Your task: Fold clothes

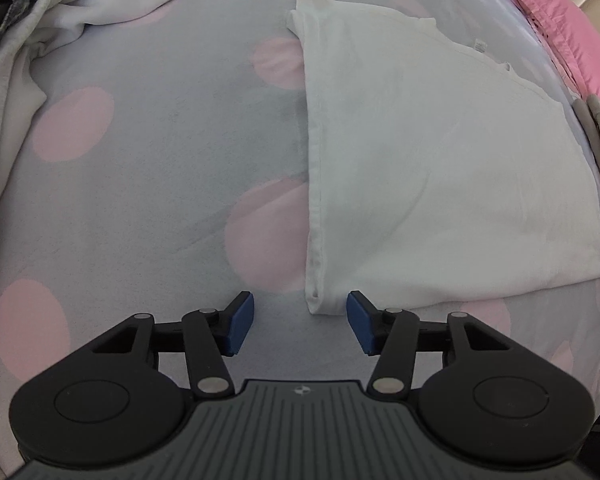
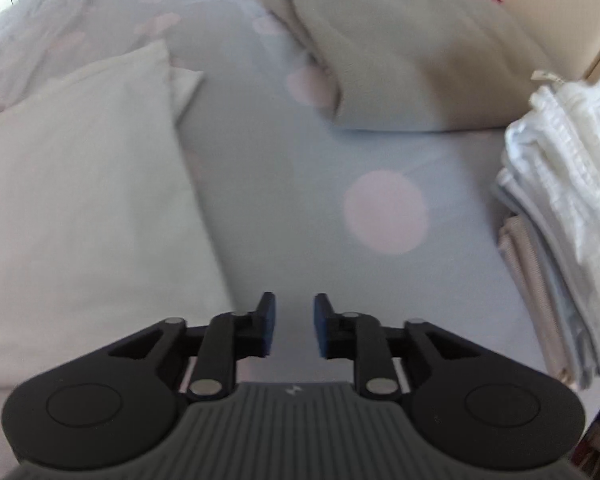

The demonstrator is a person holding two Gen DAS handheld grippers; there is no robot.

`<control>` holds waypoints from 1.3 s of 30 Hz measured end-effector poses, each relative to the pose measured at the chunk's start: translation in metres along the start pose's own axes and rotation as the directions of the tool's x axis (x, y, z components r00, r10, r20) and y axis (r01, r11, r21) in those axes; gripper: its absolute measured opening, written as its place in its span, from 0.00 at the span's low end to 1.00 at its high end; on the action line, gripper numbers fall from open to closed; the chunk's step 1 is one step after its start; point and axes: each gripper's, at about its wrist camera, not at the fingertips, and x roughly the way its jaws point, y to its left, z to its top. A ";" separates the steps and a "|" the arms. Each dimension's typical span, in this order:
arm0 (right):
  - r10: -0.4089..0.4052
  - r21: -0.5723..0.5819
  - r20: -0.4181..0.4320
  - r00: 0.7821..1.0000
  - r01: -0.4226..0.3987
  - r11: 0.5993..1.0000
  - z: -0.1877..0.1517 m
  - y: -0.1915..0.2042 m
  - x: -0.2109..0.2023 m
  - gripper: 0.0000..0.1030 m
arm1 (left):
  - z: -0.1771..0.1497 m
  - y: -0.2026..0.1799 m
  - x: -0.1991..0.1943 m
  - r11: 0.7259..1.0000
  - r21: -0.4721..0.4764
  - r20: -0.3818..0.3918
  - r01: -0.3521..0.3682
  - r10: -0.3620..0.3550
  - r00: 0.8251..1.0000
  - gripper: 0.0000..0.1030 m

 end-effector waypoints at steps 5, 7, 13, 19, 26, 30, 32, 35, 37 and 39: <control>0.242 0.218 -0.019 0.970 -0.232 0.948 0.003 -0.026 0.006 0.45 | 0.003 0.008 -0.009 0.997 -0.046 0.025 0.060 -0.059 0.998 0.56; 0.303 0.251 -0.012 0.953 -0.290 0.923 0.006 -0.026 0.009 0.49 | 0.004 0.011 -0.009 0.993 -0.074 0.032 0.089 -0.087 0.996 0.56; 0.331 0.215 -0.056 0.942 -0.312 0.925 -0.003 -0.005 0.021 0.52 | -0.001 0.010 0.014 0.985 -0.112 -0.018 0.128 -0.131 0.991 0.55; 0.268 0.055 -0.016 0.963 -0.267 0.962 -0.011 0.023 0.021 0.35 | 0.006 0.004 0.019 0.993 -0.053 -0.047 0.103 -0.105 0.993 0.29; 0.303 0.130 -0.025 0.953 -0.297 0.946 -0.005 0.016 0.019 0.11 | 0.012 -0.005 0.009 0.996 -0.019 -0.062 0.090 -0.091 0.994 0.08; 0.313 0.149 -0.024 0.949 -0.307 0.940 0.000 0.009 0.004 0.10 | 0.015 -0.009 -0.011 0.996 -0.004 -0.069 0.085 -0.085 0.994 0.07; 0.313 0.131 -0.019 0.950 -0.308 0.943 0.001 0.008 -0.009 0.09 | 0.015 -0.012 -0.023 0.997 0.020 -0.071 0.072 -0.070 0.995 0.07; 0.281 0.071 -0.006 0.960 -0.280 0.958 0.001 0.007 -0.032 0.05 | 0.009 -0.013 -0.037 0.998 0.059 -0.094 -0.007 0.013 0.996 0.00; 0.276 0.036 0.015 0.961 -0.277 0.960 -0.003 0.000 -0.046 0.04 | 0.000 -0.006 -0.046 0.995 0.087 -0.104 -0.039 0.048 0.993 0.00; 0.318 0.066 -0.012 0.948 -0.316 0.946 -0.010 -0.010 -0.052 0.04 | -0.012 0.007 -0.055 0.997 0.078 -0.099 -0.023 0.031 0.995 0.00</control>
